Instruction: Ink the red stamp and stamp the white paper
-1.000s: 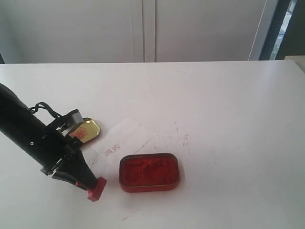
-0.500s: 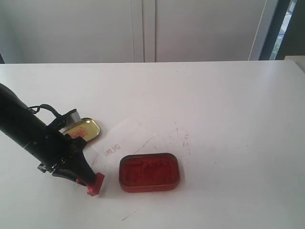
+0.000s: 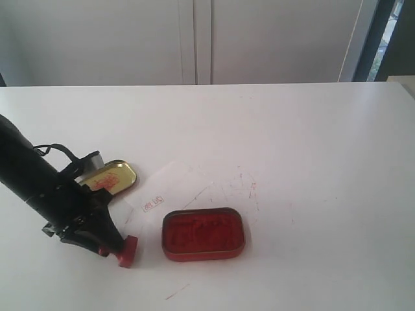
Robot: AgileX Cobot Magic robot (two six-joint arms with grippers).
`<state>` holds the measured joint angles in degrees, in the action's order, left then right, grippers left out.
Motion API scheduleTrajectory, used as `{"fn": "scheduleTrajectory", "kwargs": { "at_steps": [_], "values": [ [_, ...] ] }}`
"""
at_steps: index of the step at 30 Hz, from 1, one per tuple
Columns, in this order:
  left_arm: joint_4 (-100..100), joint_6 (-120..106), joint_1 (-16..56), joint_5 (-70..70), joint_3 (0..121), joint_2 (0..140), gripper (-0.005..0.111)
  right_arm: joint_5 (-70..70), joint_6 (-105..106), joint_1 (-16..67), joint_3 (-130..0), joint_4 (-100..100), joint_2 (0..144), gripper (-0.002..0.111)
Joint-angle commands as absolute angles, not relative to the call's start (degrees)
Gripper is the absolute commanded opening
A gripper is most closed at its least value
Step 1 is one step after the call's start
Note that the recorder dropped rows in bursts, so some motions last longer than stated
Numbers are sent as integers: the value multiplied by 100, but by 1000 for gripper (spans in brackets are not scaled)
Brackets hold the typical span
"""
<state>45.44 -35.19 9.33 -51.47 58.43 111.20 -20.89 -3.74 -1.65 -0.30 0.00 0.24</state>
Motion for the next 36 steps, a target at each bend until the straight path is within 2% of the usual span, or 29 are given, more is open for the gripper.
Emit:
{"fn": "scheduleTrajectory", "kwargs": {
  "at_steps": [1, 10, 19, 21, 24, 32, 36],
  "values": [
    [4260, -3342, 703, -5465, 5802, 11059, 38, -2012, -373, -172, 0, 0, 0, 0],
    [3945, -3232, 280, -5554, 5802, 10820, 37, -2012, -373, -172, 0, 0, 0, 0],
    [3833, -3181, 265, -5334, 5802, 9986, 36, -2012, -373, -172, 0, 0, 0, 0],
    [3833, -3181, 265, -5216, 5802, 9863, 29, -2012, -373, -172, 0, 0, 0, 0],
    [3859, -3168, 265, -5037, 5802, 9629, 0, -2012, -373, -172, 0, 0, 0, 0],
    [3820, -2709, 265, -4678, 5771, 9525, 0, -2012, -373, -172, 0, 0, 0, 0],
    [3006, -2009, 375, -4314, 5771, 9314, 0, -2012, -373, -172, 0, 0, 0, 0]
  ]
}}
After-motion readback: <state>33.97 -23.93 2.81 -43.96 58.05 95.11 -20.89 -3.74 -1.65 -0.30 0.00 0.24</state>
